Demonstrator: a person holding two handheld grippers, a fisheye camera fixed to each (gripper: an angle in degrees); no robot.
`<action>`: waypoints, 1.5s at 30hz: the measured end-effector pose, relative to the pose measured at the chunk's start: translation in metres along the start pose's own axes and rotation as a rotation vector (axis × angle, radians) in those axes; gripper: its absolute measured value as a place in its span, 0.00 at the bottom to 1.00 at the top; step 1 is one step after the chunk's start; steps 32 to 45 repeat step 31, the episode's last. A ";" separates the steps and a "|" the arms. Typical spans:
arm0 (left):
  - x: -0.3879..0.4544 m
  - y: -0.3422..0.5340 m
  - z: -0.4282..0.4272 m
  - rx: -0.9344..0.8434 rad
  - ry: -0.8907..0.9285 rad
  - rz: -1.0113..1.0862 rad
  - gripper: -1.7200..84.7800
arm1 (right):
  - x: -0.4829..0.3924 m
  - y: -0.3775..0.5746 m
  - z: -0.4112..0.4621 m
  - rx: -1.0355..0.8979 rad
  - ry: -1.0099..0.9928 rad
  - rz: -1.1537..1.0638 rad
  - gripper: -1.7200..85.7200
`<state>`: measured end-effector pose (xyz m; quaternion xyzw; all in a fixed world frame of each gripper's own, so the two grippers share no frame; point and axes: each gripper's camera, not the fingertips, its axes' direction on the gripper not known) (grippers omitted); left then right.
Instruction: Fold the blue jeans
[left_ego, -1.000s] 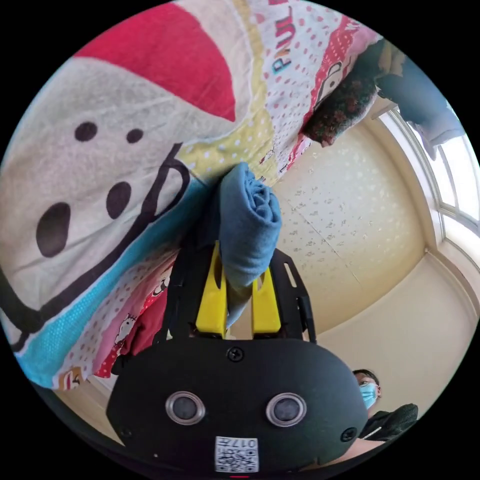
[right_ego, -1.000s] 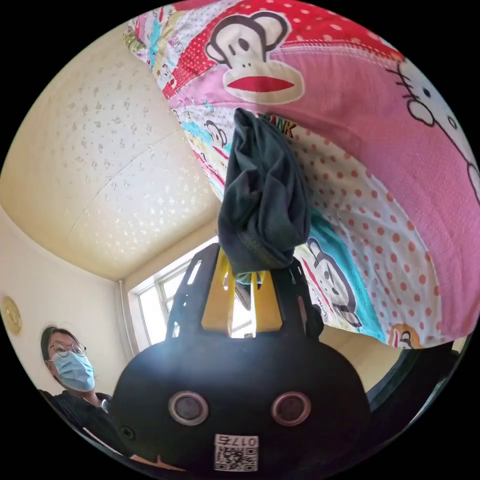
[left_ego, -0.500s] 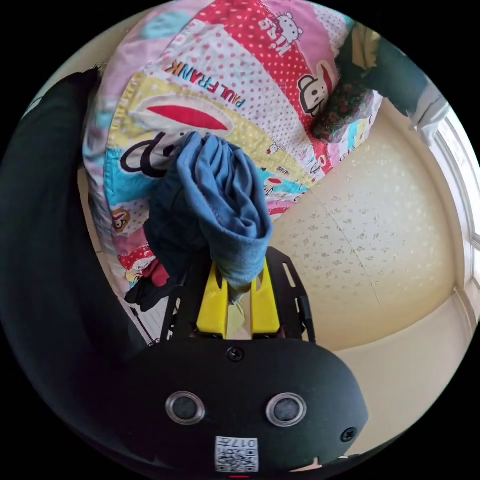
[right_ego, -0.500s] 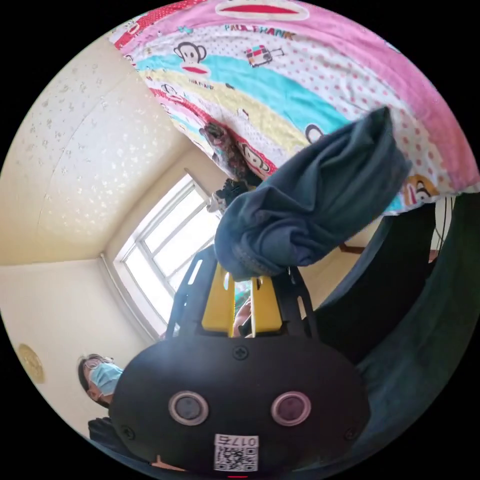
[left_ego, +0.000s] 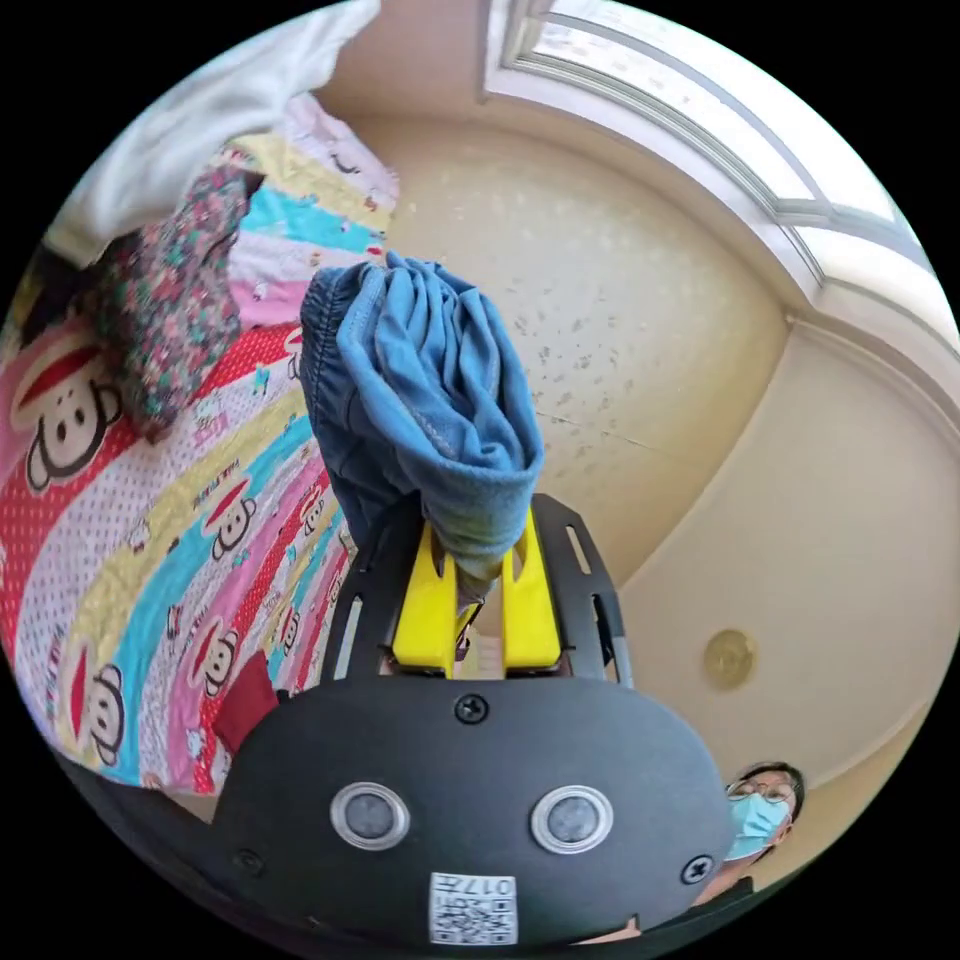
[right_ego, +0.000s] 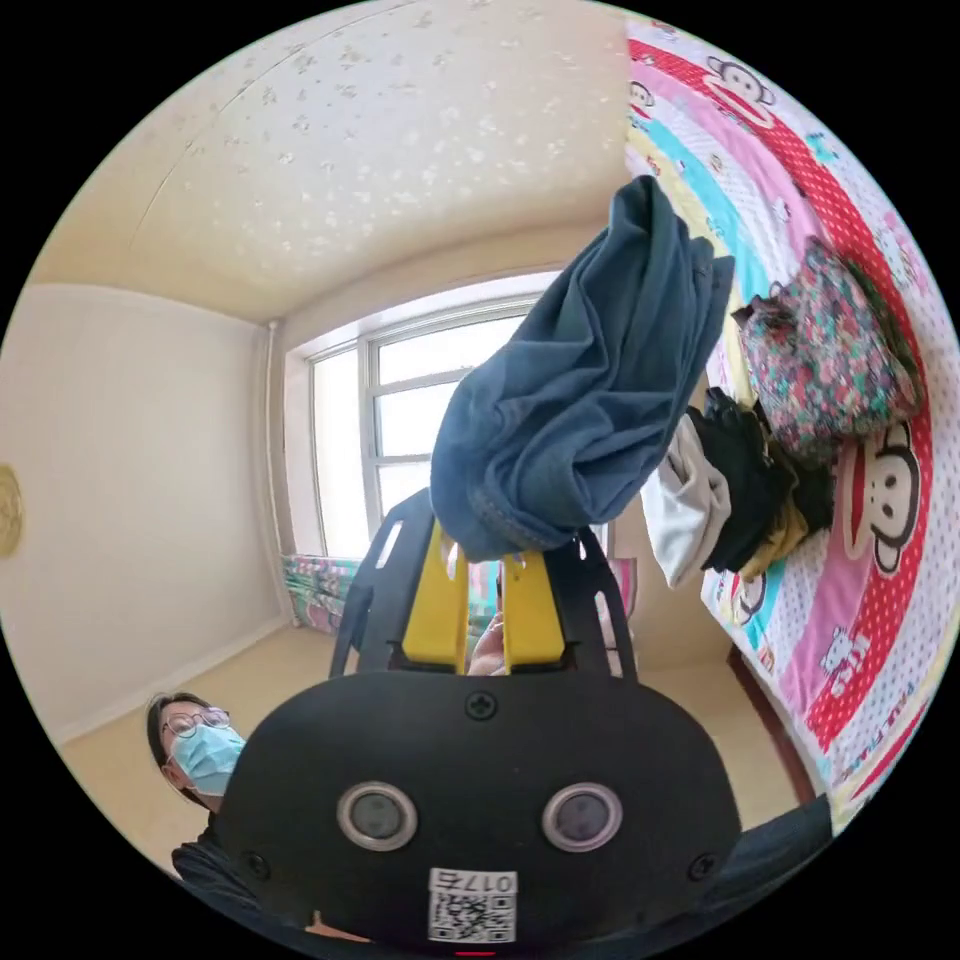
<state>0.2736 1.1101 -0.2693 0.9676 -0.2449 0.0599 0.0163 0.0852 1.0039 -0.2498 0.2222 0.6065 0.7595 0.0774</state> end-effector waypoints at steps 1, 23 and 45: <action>-0.001 -0.030 0.004 -0.005 -0.010 0.063 0.10 | 0.004 -0.021 0.023 0.011 0.024 -0.033 0.03; -0.443 0.212 -0.288 -0.234 0.029 -0.336 0.01 | 0.051 0.225 -0.103 0.066 0.739 0.044 0.03; -0.178 0.348 -0.074 -1.044 0.269 0.675 0.02 | -0.246 0.365 -0.082 0.488 1.139 -0.574 0.03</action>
